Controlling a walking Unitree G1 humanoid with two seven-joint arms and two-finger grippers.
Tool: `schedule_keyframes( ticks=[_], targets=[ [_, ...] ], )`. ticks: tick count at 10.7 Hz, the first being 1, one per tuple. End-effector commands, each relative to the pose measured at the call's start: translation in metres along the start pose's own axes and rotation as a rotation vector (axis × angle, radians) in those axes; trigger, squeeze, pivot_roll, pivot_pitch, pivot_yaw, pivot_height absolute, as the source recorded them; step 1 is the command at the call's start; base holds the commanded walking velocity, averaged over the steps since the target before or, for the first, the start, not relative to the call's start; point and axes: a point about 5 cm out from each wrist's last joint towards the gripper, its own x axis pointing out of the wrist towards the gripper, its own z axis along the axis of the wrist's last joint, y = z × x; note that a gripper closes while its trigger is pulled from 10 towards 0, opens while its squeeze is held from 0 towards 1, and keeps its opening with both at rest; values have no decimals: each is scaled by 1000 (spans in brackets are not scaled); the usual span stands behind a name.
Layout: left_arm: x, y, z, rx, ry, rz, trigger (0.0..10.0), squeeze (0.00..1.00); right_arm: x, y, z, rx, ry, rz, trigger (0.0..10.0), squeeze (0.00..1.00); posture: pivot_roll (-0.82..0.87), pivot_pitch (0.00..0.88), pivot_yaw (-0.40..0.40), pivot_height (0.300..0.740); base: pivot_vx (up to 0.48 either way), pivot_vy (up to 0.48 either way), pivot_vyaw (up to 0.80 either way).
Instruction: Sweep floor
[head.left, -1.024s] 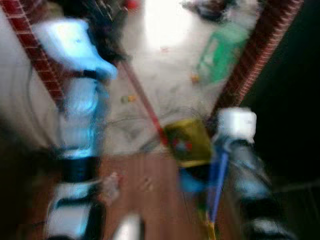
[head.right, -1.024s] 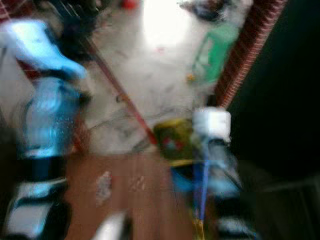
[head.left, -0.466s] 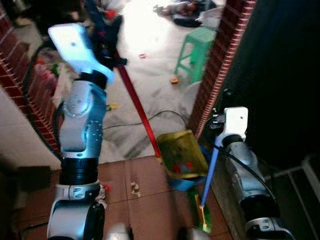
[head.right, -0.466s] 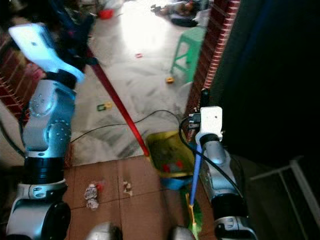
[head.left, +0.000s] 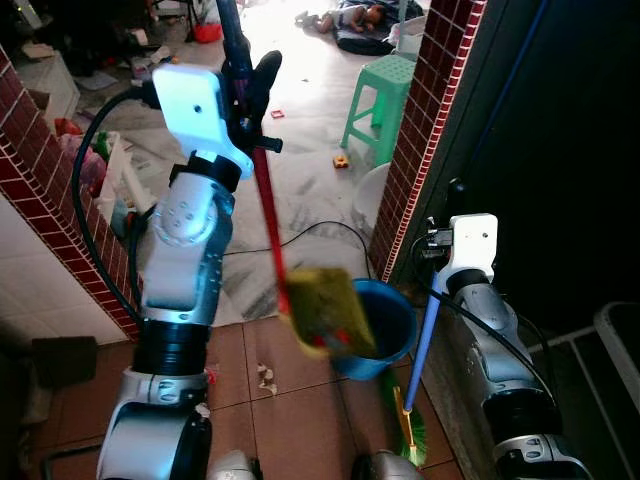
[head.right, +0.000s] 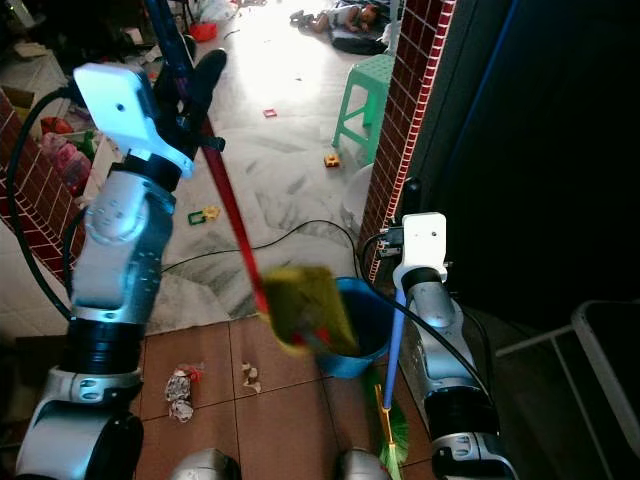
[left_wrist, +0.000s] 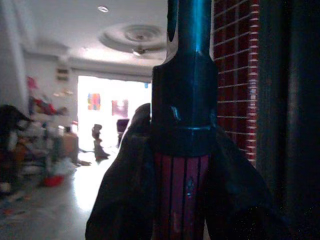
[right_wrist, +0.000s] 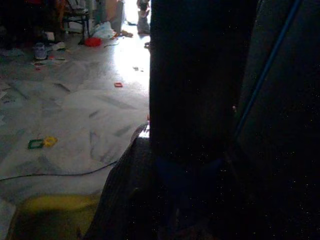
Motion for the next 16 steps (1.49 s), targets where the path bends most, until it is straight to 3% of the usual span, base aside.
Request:
schedule_keyframes(
  ticks=[1, 3, 4, 6, 9, 11, 13, 15, 16],
  targets=[
    [8, -11, 17, 15, -117, -17, 10000, 0, 1, 1, 2, -12, -1, 10, 10000, 0, -28, 0, -21, 740, 0, 0, 0],
    [13, -35, 9, 8, -142, -59, 10000, 0, 1, 1, 3, -14, -3, 13, 10000, 0, -45, 0, -19, 740, 0, 0, 0],
    [13, -55, 6, 8, -158, -133, 10000, 0, 0, 1, 4, -14, -5, 14, 10000, 0, -47, 0, -19, 740, 0, 0, 0],
    [11, -77, 1, 30, -169, -228, 10000, 0, -1, 0, 3, -13, -4, 13, 10000, 0, -50, 0, -17, 740, 0, 0, 0],
    [-4, -113, -7, 132, -247, -475, 10000, 0, -2, 2, 4, -6, -7, 16, 10000, 0, -49, 0, -11, 740, 0, 0, 0],
    [-15, -141, -3, 108, -301, -663, 10000, 0, -2, 3, 5, -4, -8, 21, 10000, 0, -49, 0, -15, 740, 0, 0, 0],
    [-26, -160, -6, 49, -273, -826, 10000, 0, 0, 4, 6, -5, -11, 26, 10000, 0, -50, 0, -16, 740, 0, 0, 0],
    [-31, -170, -3, 12, -268, -935, 10000, 0, 1, 5, 7, -5, -17, 32, 10000, 0, -46, 0, -20, 740, 0, 0, 0],
    [-35, -177, -1, 43, -271, -1056, 10000, 0, 2, 5, 7, -8, -18, 38, 10000, 0, -47, 0, -30, 740, 0, 0, 0]
  ],
)
